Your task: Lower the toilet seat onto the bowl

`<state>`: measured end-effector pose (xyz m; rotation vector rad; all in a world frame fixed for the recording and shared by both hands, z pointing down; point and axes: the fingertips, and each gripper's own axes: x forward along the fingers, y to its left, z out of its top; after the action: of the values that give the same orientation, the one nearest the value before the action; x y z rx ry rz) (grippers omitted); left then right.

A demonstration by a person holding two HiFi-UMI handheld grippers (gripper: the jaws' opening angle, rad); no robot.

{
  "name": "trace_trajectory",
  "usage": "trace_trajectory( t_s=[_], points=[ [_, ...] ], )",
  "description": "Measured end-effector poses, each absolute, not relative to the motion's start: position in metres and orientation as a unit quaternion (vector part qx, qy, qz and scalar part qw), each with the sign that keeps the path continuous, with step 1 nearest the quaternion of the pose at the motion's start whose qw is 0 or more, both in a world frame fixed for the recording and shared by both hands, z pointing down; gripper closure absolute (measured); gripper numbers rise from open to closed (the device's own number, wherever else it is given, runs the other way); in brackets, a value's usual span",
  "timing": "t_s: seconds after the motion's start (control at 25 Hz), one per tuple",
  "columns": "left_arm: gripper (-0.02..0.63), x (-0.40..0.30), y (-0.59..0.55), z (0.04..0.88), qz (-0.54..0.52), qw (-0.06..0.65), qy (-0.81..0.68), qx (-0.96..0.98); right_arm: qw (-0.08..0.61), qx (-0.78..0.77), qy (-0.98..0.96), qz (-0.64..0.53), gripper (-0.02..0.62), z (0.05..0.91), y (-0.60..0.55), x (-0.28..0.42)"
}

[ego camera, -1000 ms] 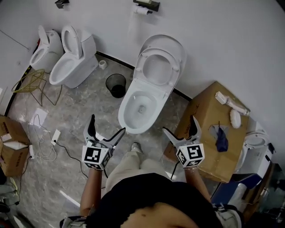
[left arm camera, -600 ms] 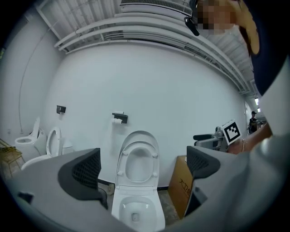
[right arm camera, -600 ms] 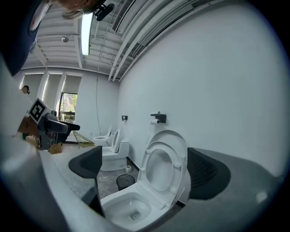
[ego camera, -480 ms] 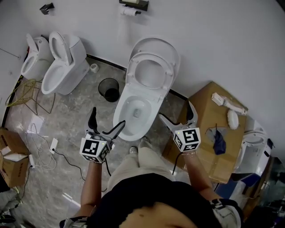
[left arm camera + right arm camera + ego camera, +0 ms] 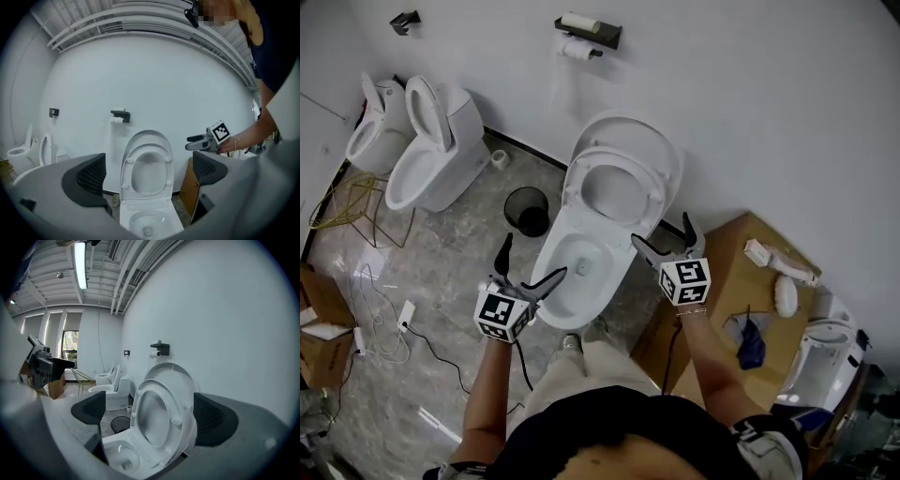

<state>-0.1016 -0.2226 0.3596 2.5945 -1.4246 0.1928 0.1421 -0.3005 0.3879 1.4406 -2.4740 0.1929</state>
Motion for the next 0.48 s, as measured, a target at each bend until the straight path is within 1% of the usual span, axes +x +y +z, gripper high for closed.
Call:
trace_trajectory(
  t_s=[0.12, 0.24, 0.48],
  points=[
    [0.032, -0.085, -0.250, 0.373, 0.049, 0.102, -0.449, 0.886, 0.134, 0.495, -0.855, 0.077, 0.018, 0.400, -0.340, 0.146],
    [0.032, -0.076, -0.279, 0.396, 0.043, 0.115, -0.438, 0.890, 0.150, 0.483, -0.860, 0.063, 0.020, 0.413, -0.374, 0.141],
    [0.032, -0.080, -0.365, 0.476, 0.019, 0.196, -0.450, 0.871, 0.153, 0.474, -0.866, 0.050, 0.021, 0.431, -0.432, 0.139]
  ],
)
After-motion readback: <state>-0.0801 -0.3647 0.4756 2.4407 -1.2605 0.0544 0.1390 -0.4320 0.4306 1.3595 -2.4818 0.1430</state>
